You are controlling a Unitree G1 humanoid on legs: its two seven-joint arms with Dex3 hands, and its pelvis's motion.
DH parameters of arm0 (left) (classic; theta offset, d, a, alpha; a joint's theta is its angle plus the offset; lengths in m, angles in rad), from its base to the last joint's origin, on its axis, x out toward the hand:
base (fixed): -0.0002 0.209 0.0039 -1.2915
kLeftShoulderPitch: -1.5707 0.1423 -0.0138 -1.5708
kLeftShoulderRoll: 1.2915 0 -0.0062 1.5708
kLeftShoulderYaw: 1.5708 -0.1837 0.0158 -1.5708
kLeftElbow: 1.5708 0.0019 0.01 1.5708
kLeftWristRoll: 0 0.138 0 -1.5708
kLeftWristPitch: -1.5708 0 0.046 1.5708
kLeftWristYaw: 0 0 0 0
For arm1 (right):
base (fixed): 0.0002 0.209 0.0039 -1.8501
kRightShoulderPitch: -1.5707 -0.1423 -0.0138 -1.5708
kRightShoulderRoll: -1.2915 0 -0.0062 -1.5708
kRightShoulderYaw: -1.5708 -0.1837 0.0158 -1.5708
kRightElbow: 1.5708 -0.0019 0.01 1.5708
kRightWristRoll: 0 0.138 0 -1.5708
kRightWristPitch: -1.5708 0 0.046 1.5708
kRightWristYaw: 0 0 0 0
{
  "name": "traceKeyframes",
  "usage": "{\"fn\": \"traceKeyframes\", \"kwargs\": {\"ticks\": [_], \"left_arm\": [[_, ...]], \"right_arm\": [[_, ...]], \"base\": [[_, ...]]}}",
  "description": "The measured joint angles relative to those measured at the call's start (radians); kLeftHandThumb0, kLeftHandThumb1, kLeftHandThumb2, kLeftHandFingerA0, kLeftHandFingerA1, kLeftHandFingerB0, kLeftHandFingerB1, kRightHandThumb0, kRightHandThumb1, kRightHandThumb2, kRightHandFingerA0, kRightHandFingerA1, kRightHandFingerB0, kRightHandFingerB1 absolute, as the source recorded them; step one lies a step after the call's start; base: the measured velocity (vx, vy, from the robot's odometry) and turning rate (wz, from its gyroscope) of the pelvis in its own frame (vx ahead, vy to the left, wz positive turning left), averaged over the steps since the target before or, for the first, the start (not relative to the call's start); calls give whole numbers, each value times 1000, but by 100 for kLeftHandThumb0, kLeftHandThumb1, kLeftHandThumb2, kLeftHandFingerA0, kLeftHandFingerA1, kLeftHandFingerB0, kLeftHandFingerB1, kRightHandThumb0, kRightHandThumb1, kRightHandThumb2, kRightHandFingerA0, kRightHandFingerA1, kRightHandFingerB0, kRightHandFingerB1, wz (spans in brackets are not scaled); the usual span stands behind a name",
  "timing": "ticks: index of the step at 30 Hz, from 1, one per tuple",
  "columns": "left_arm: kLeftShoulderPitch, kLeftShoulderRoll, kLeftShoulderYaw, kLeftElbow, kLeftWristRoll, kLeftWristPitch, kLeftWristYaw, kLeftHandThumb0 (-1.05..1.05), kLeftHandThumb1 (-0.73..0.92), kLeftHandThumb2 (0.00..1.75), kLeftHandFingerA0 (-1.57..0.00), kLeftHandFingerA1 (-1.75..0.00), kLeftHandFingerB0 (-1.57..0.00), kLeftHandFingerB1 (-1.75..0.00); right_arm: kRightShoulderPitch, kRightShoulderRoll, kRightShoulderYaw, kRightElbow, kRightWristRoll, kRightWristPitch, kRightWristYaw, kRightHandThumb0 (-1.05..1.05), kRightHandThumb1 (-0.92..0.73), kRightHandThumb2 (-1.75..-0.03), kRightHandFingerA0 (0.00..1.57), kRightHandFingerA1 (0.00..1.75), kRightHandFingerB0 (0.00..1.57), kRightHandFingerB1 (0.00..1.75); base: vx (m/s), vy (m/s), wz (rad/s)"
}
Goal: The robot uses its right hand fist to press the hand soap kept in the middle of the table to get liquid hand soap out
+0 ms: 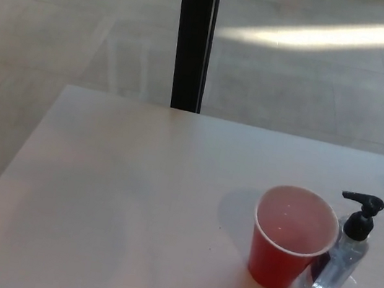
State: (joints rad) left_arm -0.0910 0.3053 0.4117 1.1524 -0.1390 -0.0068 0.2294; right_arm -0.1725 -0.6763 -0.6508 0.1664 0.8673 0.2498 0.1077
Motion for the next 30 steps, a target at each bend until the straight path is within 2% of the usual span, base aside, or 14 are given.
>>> {"fn": "traceKeyframes", "kwargs": {"ticks": [1,2,3,5,8,9,13,18,20,21,22,23,26,30], "left_arm": [[1,0,0,0,0,0,0,-46,91,122,-40,-134,-20,-116],[2,0,0,0,0,0,0,-46,92,121,-41,-137,-27,-125],[3,0,1,0,0,0,0,-46,92,123,-39,-132,-26,-122],[3,0,1,0,0,0,0,-46,92,123,-39,-132,-26,-122],[7,0,1,0,0,0,0,-47,92,124,-42,-133,-25,-121],[7,0,1,0,0,0,0,-46,92,120,-40,-132,-24,-116],[11,0,1,0,0,0,0,-44,92,122,-45,-136,-25,-117],[13,0,1,0,0,0,0,-44,92,125,-44,-128,-26,-107],[19,2,1,-2,0,0,0,-43,92,121,-50,-138,-30,-117],[22,2,1,-4,0,0,0,-43,92,123,-44,-129,-24,-108],[26,4,2,-5,0,0,1,-43,92,123,-44,-129,-24,-108],[27,5,2,-5,-1,0,1,-42,92,123,-45,-129,-28,-112],[25,11,3,-5,-1,0,3,-40,92,122,-45,-130,-26,-111],[26,13,3,-12,-1,1,9,-41,92,123,-44,-126,-29,-109]], "right_arm": [[14,-5,-18,29,0,0,-6,-63,-57,-85,94,144,72,118],[28,-9,-33,62,-1,-1,-12,-59,-49,-107,104,125,60,96],[41,-11,-45,90,-1,-2,-18,-52,-66,-90,82,154,26,115],[68,-12,-73,154,-2,-3,-33,-52,-66,-90,82,154,26,115],[107,-12,-116,267,-3,-6,-61,-51,-71,-94,78,154,58,135],[117,-12,-127,299,-4,-7,-69,-48,-67,-98,79,136,63,120],[153,-12,-167,450,-8,-14,-105,-45,-72,-95,71,126,53,106],[195,9,-202,619,-23,-42,-159,-44,-76,-94,70,116,58,97],[210,31,-205,691,-40,-62,-186,-48,-76,-87,75,110,61,92],[215,43,-202,722,-51,-73,-200,-47,-62,-113,77,97,62,85],[219,56,-197,752,-63,-84,-217,-47,-62,-113,77,97,62,85],[220,65,-192,769,-72,-92,-226,-45,-75,-85,77,108,58,90],[211,90,-183,834,-103,-117,-263,-44,-71,-88,74,103,70,104],[205,94,-181,843,-129,-134,-286,-42,-59,-94,94,108,75,103]], "base": [[0,0,0],[0,0,0],[0,0,0],[0,0,0],[0,0,0],[0,0,0],[0,0,0],[0,0,0],[0,0,0],[0,0,0],[0,0,0],[0,0,0],[0,0,0],[0,0,0]]}}
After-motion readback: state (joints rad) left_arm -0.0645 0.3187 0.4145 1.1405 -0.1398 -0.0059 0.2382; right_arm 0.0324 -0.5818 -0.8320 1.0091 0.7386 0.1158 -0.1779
